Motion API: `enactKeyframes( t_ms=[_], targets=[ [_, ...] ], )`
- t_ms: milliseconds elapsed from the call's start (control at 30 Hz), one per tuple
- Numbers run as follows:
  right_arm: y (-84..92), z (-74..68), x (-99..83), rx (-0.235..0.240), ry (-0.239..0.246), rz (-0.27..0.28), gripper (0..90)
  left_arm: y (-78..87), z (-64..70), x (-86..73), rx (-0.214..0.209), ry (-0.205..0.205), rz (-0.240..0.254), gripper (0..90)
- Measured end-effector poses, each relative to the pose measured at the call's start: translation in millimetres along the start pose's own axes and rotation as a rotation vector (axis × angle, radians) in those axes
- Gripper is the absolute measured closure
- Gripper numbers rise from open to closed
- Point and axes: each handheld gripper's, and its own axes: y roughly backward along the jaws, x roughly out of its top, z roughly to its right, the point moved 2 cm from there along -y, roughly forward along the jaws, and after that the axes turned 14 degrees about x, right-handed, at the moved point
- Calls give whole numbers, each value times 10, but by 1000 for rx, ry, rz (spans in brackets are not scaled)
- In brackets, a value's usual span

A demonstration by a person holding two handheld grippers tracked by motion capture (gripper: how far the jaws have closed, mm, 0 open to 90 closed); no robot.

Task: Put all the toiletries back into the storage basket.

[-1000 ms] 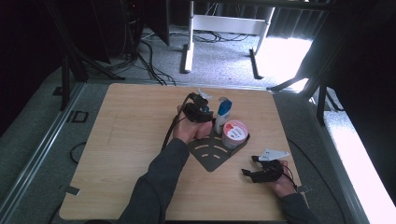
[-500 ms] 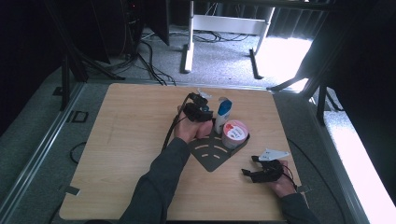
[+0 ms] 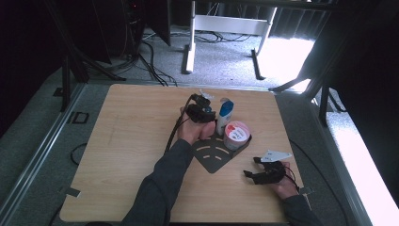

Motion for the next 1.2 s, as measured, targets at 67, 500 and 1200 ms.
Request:
enactKeyframes(
  t_ms=[67,500,1200],
  targets=[
    [0,1,0,1,-1,1,241,-7,3,1,1,8,2,528],
    [1,2,0,2,-1,1,239,-42,38,0,2,21,6,528],
    [0,1,0,4,0,0,238,-48,54,-9,4,22,25,528]
  ],
)
